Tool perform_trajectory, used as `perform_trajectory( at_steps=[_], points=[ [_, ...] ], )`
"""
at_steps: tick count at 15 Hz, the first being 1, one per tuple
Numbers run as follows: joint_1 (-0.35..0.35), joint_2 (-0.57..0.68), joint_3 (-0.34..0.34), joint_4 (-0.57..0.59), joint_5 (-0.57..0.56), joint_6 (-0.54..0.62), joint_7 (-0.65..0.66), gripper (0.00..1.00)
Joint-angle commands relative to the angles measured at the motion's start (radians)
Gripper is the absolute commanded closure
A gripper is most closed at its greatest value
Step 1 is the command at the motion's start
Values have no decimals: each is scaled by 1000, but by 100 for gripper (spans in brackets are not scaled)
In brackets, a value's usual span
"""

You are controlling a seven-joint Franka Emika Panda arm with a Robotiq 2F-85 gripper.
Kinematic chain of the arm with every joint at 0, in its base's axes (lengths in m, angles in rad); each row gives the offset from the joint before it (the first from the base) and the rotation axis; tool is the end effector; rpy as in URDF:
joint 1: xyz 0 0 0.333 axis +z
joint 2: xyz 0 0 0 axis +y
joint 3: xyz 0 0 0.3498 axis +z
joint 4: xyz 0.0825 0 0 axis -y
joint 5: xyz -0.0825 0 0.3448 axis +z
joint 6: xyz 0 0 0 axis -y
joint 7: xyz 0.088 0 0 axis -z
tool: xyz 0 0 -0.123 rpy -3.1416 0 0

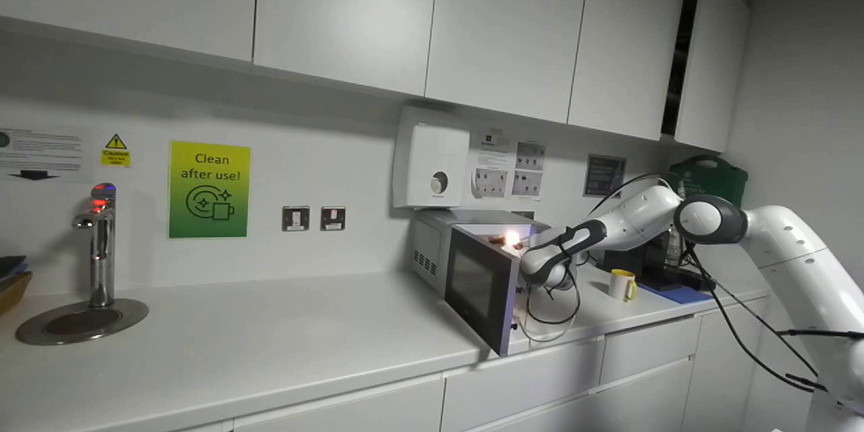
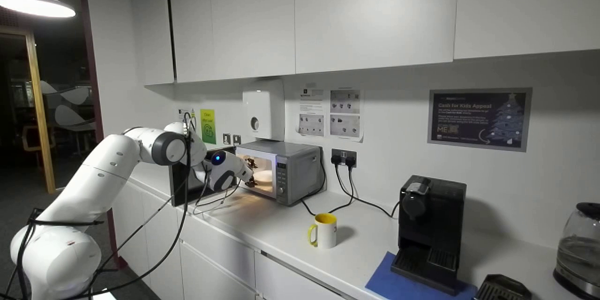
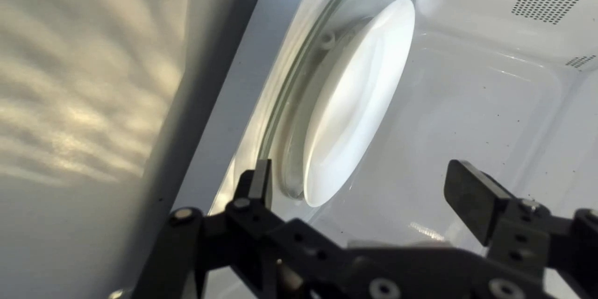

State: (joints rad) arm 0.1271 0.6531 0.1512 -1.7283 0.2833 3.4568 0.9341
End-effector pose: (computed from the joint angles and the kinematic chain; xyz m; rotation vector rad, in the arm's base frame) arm 0.7092 0.1391 0.3839 -1.9355 1.1366 -0.9850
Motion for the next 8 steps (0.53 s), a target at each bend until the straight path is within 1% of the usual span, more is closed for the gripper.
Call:
perform_trajectory(
  at_steps=[1, 8],
  points=[
    [-26, 26, 33, 45, 30, -1, -48, 0],
    [-15, 49, 17, 75, 31, -1, -58, 0]
  ],
)
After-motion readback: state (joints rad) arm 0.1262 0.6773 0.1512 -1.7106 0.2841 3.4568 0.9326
